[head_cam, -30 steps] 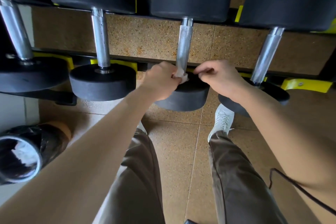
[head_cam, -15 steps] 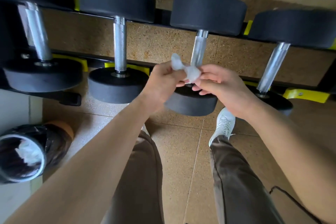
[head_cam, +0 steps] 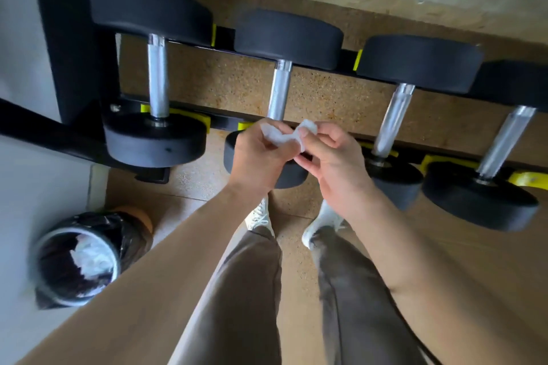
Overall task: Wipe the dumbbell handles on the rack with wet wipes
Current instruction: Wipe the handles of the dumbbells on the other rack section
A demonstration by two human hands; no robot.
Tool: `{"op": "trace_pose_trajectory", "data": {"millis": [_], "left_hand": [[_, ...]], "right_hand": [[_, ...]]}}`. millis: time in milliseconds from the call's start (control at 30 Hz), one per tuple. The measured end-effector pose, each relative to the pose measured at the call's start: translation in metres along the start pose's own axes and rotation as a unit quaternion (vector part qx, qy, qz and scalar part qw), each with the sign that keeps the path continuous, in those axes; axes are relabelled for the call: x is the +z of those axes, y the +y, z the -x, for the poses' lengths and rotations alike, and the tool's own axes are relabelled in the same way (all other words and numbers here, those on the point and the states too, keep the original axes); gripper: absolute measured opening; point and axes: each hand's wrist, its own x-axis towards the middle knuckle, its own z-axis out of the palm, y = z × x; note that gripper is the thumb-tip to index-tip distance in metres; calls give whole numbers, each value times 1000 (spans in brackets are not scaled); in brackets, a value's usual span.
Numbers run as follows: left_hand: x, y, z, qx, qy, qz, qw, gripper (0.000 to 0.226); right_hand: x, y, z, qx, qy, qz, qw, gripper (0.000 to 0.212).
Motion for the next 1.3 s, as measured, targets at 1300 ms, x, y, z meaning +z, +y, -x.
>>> {"op": "trace_pose_trajectory", "data": {"millis": [1300], "left_hand": [[-63, -14, -74, 124, -35, -213, 969, 42]], "right_hand": [[54, 51, -62, -289, 142, 442, 837, 17]]}}
